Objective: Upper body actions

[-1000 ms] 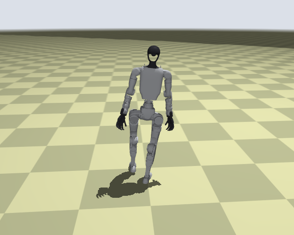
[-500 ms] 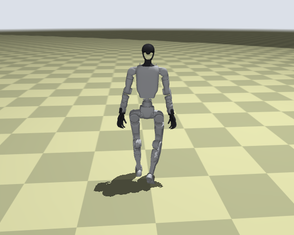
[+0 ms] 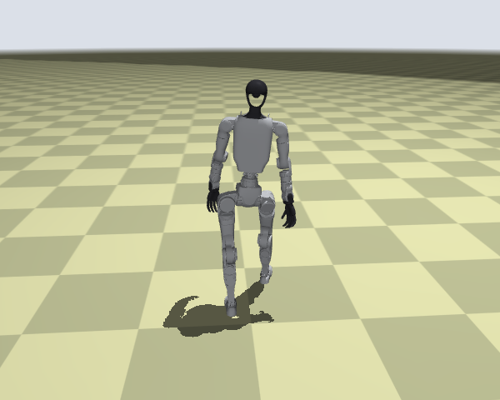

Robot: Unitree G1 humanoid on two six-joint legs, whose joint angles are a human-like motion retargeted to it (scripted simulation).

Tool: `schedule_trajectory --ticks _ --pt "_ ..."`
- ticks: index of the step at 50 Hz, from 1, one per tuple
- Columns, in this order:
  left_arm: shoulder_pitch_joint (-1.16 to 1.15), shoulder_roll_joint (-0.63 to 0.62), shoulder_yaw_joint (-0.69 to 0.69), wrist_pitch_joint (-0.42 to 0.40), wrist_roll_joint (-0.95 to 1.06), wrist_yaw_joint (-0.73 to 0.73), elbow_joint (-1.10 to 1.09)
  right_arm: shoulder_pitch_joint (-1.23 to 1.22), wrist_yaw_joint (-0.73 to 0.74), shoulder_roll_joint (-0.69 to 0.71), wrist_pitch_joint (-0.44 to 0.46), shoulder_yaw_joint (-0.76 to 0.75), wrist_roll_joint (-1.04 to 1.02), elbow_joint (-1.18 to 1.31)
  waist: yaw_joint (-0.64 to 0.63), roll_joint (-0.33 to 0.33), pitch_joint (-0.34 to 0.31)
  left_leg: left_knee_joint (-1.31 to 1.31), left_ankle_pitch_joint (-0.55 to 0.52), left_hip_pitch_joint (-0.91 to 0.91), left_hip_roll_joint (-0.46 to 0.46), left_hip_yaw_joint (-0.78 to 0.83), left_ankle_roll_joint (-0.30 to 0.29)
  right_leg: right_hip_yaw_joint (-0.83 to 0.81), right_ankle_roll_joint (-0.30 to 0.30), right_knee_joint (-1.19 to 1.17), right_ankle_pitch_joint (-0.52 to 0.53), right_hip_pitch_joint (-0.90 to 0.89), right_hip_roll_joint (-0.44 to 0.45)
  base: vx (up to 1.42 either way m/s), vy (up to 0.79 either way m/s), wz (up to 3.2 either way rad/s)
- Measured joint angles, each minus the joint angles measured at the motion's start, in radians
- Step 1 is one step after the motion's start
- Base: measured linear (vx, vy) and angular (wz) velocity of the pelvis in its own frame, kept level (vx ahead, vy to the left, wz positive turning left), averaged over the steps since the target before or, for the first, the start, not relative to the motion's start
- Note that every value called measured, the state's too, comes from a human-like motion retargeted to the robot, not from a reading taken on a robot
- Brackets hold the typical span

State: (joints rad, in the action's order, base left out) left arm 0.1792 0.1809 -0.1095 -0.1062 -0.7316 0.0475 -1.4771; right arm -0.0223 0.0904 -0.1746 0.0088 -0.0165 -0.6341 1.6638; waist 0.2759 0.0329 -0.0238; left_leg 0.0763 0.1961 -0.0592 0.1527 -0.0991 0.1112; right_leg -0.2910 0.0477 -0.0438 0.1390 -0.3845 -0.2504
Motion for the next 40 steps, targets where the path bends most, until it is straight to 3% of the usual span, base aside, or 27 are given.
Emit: schedule_trajectory --ticks 5,8,13,18,20,24,27,28,30,33,35,38,40 --pt "-0.095 0.001 0.022 0.051 -0.096 -0.027 -0.126 0.037 -0.013 -0.003 0.013 -0.034 -0.009 0.036 0.000 -0.010 0.030 0.040 0.032 -0.019 -0.034 -0.016 -0.044 -0.053 -0.046 -0.002 0.056 0.045 0.025 0.54 -0.35 0.21" --pt "-0.157 0.003 0.046 0.093 -0.116 -0.035 -0.197 0.062 -0.027 -0.006 0.028 -0.052 -0.001 0.036 -0.023 -0.023 0.042 0.091 0.012 -0.009 -0.068 -0.012 -0.086 -0.050 -0.063 -0.015 0.019 0.067 0.047 0.50 -0.35 0.07" --pt "-0.245 0.010 0.072 0.124 -0.055 0.013 -0.223 0.034 -0.046 -0.013 0.046 -0.039 0.029 0.036 0.013 -0.023 0.046 0.225 -0.174 0.045 -0.094 -0.041 -0.184 -0.104 -0.098 -0.006 -0.034 0.113 0.055 0.39 -0.30 0.51" --pt "-0.265 0.004 0.105 0.099 -0.051 -0.018 -0.223 -0.013 -0.030 -0.009 0.024 -0.029 0.040 -0.001 -0.014 0.039 0.054 0.495 -0.357 0.199 -0.054 -0.008 -0.284 -0.093 -0.115 -0.005 -0.074 0.133 0.021 0.28 -0.29 0.16" --pt "-0.258 -0.007 0.115 0.093 -0.036 -0.052 -0.207 -0.038 -0.031 -0.010 0.032 -0.020 0.042 -0.030 -0.017 0.057 0.054 0.591 -0.366 0.263 -0.050 0.019 -0.280 -0.096 -0.115 -0.004 -0.086 0.140 0.006 0.18 -0.14 0.18" --pt "-0.235 -0.031 0.129 0.099 0.028 -0.162 -0.148 -0.096 -0.027 -0.012 0.050 -0.014 0.051 -0.074 -0.023 0.066 0.050 0.612 -0.257 0.349 -0.050 0.056 -0.230 -0.101 -0.120 -0.005 -0.102 0.146 0.011 0.16 -0.09 0.06" --pt "-0.193 -0.028 0.112 0.145 0.064 -0.269 -0.096 -0.144 -0.037 -0.012 0.041 0.009 0.080 -0.116 -0.095 0.072 0.020 0.469 -0.202 0.372 -0.047 0.147 -0.151 -0.042 -0.133 -0.007 -0.106 0.140 0.056 0.11 -0.07 -0.81" --pt "-0.174 -0.024 0.096 0.154 0.061 -0.299 -0.084 -0.156 -0.043 -0.013 0.036 0.010 0.088 -0.133 -0.054 0.052 0.008 0.403 -0.189 0.366 -0.072 0.073 -0.176 -0.095 -0.132 -0.009 -0.117 0.159 0.061 0.06 -0.03 0.37" --pt "-0.135 -0.016 0.085 0.153 0.037 -0.321 -0.065 -0.185 -0.056 -0.018 0.024 0.035 0.093 -0.165 -0.082 0.037 -0.030 0.257 -0.192 0.359 -0.099 0.117 -0.154 -0.070 -0.137 -0.005 -0.120 0.172 0.103 0.07 0.00 -0.32" --pt "-0.076 -0.002 0.058 0.142 0.002 -0.279 -0.054 -0.224 -0.058 -0.028 0.012 0.059 0.070 -0.207 -0.059 0.012 -0.071 0.113 -0.222 0.337 -0.104 0.121 -0.052 -0.081 -0.130 0.002 -0.126 0.186 0.132 0.08 0.04 -0.14" --pt "-0.012 0.011 0.049 0.128 -0.010 -0.210 -0.059 -0.261 -0.056 -0.039 0.012 0.066 0.044 -0.236 -0.010 -0.007 -0.098 0.149 -0.155 0.343 -0.112 0.076 -0.104 -0.110 -0.120 -0.003 -0.129 0.169 0.131 0.01 0.13 0.39" --pt "0.099 0.041 0.022 0.086 0.002 -0.084 -0.079 -0.294 -0.054 -0.060 0.020 0.100 0.030 -0.294 -0.007 0.003 -0.166 0.139 -0.177 0.383 -0.110 0.123 -0.063 -0.074 -0.105 -0.020 -0.125 0.129 0.122 -0.18 0.14 -0.34" --pt "0.175 0.068 -0.012 0.066 0.017 0.008 -0.087 -0.307 -0.047 -0.074 0.026 0.118 0.026 -0.329 -0.004 0.011 -0.199 0.149 -0.166 0.420 -0.123 0.155 -0.077 -0.054 -0.087 -0.050 -0.132 0.079 0.103 -0.27 0.13 -0.24"
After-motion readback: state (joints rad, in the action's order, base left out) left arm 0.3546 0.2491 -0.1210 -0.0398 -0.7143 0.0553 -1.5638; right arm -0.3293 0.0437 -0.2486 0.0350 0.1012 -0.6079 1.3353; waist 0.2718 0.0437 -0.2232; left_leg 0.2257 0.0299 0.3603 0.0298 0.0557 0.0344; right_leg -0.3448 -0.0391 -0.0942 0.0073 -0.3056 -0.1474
